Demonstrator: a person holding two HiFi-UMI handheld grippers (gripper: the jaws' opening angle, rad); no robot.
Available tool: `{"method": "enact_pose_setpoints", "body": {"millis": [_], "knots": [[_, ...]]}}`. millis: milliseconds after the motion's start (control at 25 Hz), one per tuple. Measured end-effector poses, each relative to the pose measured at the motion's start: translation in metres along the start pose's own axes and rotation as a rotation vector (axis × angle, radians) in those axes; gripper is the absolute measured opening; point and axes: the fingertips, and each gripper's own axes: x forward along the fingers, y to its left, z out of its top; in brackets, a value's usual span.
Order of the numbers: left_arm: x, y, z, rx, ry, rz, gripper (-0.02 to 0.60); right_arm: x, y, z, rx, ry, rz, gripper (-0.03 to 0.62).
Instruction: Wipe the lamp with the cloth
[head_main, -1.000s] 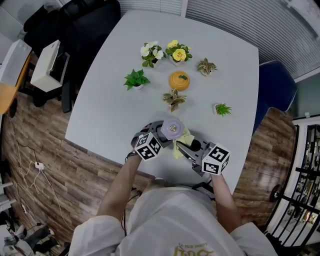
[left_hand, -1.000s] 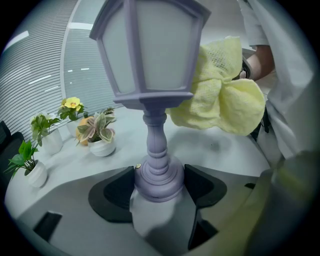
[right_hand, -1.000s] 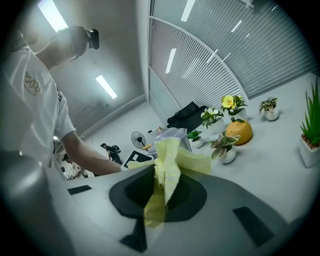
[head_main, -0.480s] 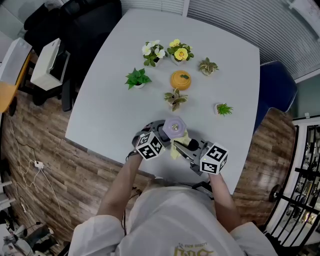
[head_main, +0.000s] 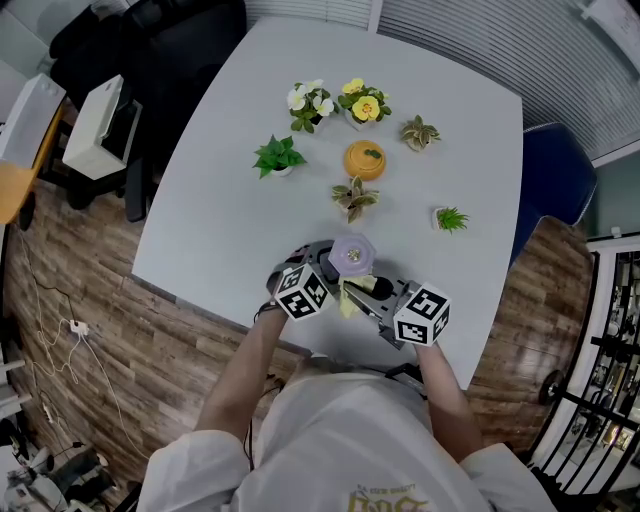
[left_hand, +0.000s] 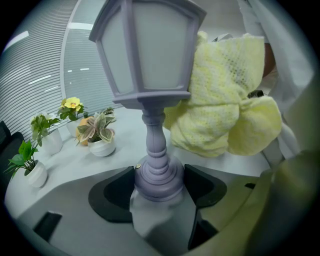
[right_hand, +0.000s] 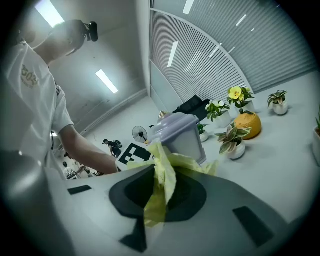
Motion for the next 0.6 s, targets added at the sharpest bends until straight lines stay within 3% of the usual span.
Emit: {"method": "enact_pose_setpoints", "body": {"millis": [240, 600], "knots": [[0.0, 0.001, -0.001, 0.0, 0.0, 0.001, 0.318, 0.002, -0.005, -0.008, -0.002, 0.029, 0.012, 0.046], [-0.001, 0.001, 0.0, 0.004, -0.002, 0.004, 0.318, 0.008, -0.02, -0.017, -0.027, 0.097, -0.038, 0.046]]}}
